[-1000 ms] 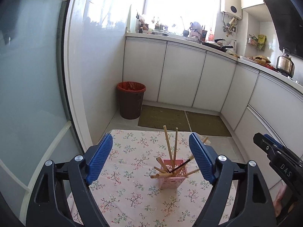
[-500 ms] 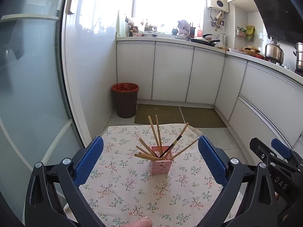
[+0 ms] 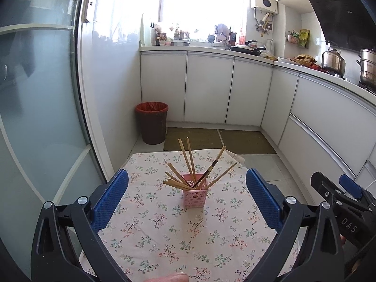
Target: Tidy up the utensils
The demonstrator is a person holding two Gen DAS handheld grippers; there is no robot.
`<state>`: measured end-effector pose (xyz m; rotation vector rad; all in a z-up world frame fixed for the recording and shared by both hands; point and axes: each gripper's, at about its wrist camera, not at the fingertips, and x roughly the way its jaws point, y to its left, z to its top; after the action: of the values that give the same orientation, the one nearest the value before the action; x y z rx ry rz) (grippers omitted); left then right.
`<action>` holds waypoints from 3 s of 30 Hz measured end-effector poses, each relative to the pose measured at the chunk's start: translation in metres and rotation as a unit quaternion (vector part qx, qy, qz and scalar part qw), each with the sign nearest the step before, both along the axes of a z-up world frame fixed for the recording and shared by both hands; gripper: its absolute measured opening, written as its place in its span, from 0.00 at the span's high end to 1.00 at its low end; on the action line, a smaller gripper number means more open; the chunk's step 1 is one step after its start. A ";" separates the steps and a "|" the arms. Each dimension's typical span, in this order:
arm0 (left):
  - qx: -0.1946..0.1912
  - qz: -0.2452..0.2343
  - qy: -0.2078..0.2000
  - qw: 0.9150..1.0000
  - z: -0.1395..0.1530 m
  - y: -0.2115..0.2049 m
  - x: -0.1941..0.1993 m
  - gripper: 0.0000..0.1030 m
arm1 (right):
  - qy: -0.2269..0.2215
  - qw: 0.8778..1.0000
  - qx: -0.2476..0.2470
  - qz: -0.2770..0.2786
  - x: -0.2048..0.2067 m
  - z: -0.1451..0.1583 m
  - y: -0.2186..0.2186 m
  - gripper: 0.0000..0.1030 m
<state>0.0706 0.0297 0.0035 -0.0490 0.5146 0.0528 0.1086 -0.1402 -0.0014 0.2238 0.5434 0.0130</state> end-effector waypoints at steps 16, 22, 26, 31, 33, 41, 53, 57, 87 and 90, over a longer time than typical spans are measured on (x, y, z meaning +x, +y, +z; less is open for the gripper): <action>0.000 0.001 0.001 1.000 0.000 0.001 -0.005 0.07 | 0.003 1.000 0.005 0.002 -0.009 0.003 0.000 0.06; 0.001 0.000 0.003 1.000 0.000 0.001 -0.006 0.07 | 0.007 1.000 0.007 0.004 -0.009 0.002 -0.001 0.06; 0.001 0.001 0.003 1.000 0.000 0.002 -0.006 0.07 | 0.009 1.000 0.009 0.007 -0.007 0.002 -0.002 0.06; 0.001 0.000 0.003 1.000 0.000 0.001 -0.006 0.07 | 0.012 1.000 0.012 0.008 -0.006 0.001 -0.003 0.06; 0.000 0.001 0.003 1.000 0.000 0.001 -0.006 0.07 | 0.011 1.000 0.012 0.008 -0.006 0.001 -0.003 0.06; -0.001 0.002 0.005 1.000 -0.001 0.001 -0.005 0.07 | 0.013 1.000 0.013 0.010 -0.006 0.001 -0.002 0.06; -0.001 0.004 0.005 1.000 -0.001 0.001 -0.004 0.07 | 0.015 1.000 0.014 0.014 -0.006 0.001 0.001 0.06; -0.002 0.005 0.005 1.000 -0.002 0.001 -0.004 0.07 | 0.016 1.000 0.015 0.015 -0.006 0.000 0.002 0.06; 0.008 0.002 -0.010 1.000 -0.004 -0.007 -0.008 0.08 | 0.024 0.999 0.023 0.019 -0.004 -0.005 0.000 0.06; 0.012 -0.005 -0.018 1.000 -0.002 -0.011 -0.010 0.10 | 0.024 0.999 0.024 0.020 -0.005 -0.005 -0.001 0.06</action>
<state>0.0608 0.0192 0.0017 -0.0244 0.4786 0.0490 0.1040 -0.1415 -0.0060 0.2601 0.5948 0.0592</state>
